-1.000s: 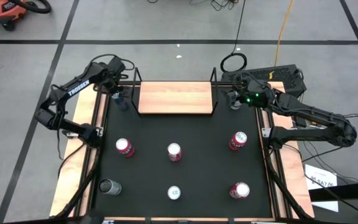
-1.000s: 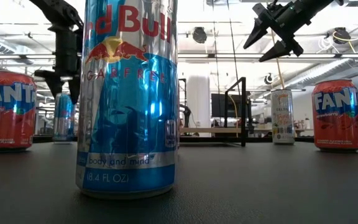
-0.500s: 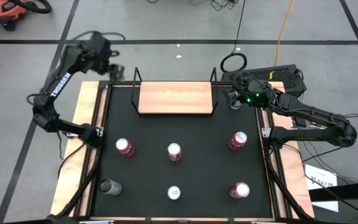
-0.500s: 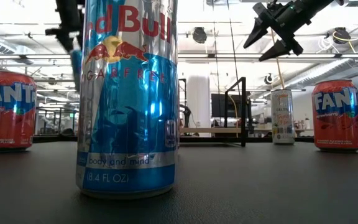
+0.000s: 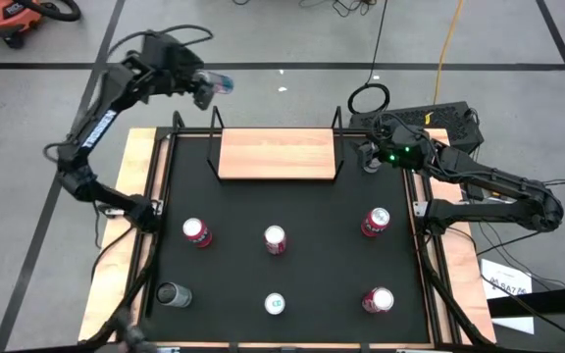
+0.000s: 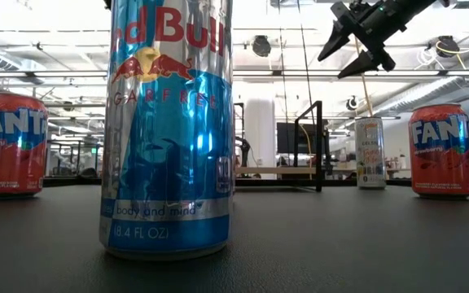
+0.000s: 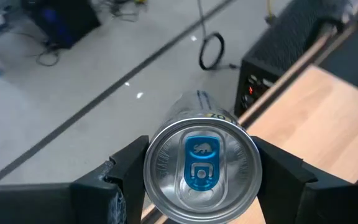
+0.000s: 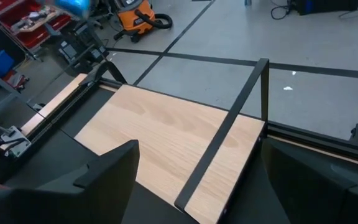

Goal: Place canned beverage on shelf
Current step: Put the top blue soda can on the shelf

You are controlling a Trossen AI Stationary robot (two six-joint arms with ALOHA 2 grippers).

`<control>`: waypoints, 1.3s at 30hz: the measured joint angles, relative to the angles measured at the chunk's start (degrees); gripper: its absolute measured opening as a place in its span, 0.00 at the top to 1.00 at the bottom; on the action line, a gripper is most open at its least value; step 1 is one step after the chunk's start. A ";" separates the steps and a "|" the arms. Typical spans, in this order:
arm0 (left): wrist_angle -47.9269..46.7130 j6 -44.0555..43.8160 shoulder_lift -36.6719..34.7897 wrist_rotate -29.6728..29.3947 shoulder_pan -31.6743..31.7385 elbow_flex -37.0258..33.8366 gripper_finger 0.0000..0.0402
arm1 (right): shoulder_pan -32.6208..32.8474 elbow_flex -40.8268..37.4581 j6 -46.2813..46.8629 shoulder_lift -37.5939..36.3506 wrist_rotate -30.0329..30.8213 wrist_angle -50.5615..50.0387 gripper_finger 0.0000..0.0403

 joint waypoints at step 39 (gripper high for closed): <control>-13.67 12.52 25.09 -3.02 -7.00 4.14 0.44 | 0.02 0.00 0.87 0.00 -1.29 -3.30 0.18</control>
